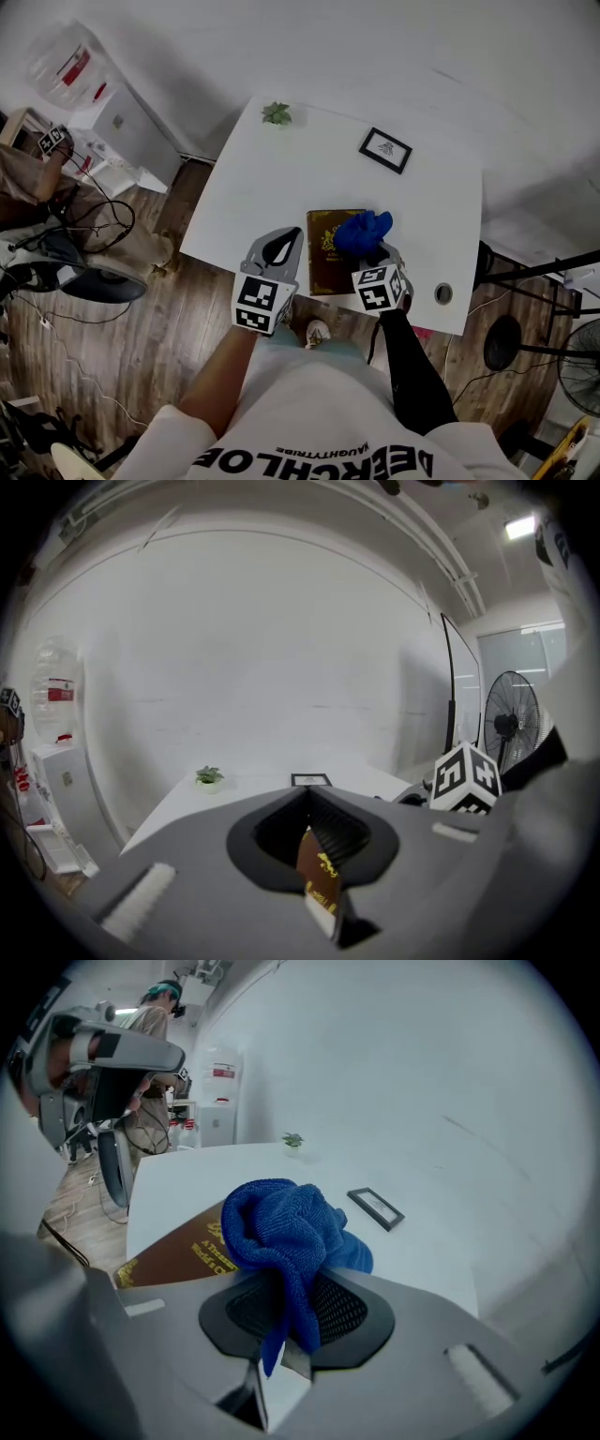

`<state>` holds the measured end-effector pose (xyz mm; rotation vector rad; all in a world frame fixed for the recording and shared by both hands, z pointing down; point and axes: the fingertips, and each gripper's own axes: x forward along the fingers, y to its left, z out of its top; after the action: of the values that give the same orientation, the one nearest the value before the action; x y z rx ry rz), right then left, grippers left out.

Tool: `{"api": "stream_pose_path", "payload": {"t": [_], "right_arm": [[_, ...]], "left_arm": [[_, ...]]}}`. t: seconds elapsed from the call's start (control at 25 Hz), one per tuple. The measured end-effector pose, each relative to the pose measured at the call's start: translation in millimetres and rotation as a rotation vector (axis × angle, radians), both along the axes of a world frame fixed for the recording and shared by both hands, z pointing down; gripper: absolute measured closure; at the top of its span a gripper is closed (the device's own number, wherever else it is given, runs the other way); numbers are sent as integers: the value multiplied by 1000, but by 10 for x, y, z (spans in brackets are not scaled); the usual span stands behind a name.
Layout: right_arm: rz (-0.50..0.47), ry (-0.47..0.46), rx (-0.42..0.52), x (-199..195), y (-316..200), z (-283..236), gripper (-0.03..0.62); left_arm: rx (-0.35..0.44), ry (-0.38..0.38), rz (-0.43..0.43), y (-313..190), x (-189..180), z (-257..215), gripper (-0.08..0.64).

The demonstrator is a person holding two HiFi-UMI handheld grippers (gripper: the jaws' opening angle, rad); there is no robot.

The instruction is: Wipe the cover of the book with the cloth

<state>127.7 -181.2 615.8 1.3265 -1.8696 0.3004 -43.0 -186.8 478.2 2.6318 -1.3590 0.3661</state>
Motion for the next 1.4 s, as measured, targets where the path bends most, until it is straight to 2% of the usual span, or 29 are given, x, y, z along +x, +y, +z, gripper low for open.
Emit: {"api": "stream_pose_path", "payload": {"t": [0.16,0.28,0.48,0.6,0.76,0.88,0.96,1.04,1.16,1.4], "right_arm": [[88,5,-17,337,52,33,511],[96,-16,15,376,76,-17,511],[5,-101,172,84,19,-439,511],[-82,-140,198,-223,63,-549,509],[-204,-155,170,-698,178,-501,509],[-294,-146,96,-983,324,-311,511],[-339,-129,37,-1088,436,-146,509],[-359,-114,15,-1110,499,-57,511],[-344,-93,22,-1021,485,-49,511],[-218,-63,11,-568,470,-13,511]], "left_arm": [[8,-2,21,14,118,-22,503],[11,-5,29,43,163,-39,503],[17,-12,19,98,138,-59,503],[19,-9,4,149,105,-85,503],[15,-9,-16,192,23,-70,503],[13,-12,-37,227,-66,-61,503],[10,-14,-51,262,-111,-57,503],[9,-16,-61,294,-138,-53,503],[10,-18,-67,321,-158,-44,503],[14,-15,-54,349,-57,-62,503]]}}
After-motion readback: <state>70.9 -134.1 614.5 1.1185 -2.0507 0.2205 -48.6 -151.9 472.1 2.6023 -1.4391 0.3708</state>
